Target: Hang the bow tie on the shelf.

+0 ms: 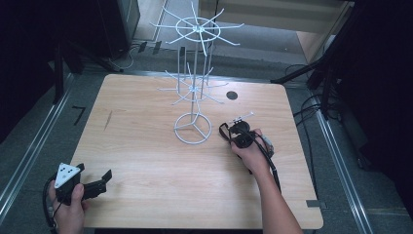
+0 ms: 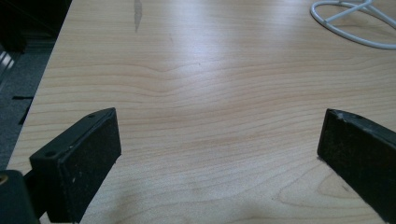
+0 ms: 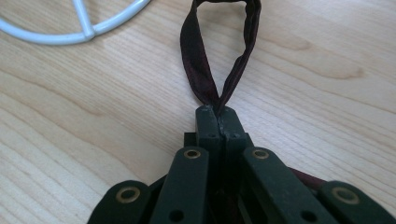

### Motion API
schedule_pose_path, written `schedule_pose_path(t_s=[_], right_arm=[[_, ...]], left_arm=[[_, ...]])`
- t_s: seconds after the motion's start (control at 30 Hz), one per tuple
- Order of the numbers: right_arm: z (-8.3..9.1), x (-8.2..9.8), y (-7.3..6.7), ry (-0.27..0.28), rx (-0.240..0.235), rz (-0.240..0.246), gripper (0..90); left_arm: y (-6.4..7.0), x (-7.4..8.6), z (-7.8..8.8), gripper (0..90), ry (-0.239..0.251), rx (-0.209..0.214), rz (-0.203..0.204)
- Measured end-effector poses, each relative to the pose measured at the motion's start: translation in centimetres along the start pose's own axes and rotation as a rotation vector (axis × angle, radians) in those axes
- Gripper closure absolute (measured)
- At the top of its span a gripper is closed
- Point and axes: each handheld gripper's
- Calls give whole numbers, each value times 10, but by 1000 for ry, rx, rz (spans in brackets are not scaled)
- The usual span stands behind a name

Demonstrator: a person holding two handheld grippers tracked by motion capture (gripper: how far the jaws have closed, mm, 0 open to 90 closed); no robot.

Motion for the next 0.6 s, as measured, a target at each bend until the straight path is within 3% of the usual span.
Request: schedule_pose_path(t_s=[0.3,0.6], right_arm=[[23,11,9,175,-59,-67,900],[49,16,5,339,-69,-89,900]], left_arm=[[0,0,0,1,-2,-2,0],[0,0,0,1,0,-2,2]])
Point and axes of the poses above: each handheld gripper's, and its own axes: z roughly backward along the jaws, x roughly out of its underside, y roughly to its right, and after that the axes turned 10 degrees about -y, right-handed
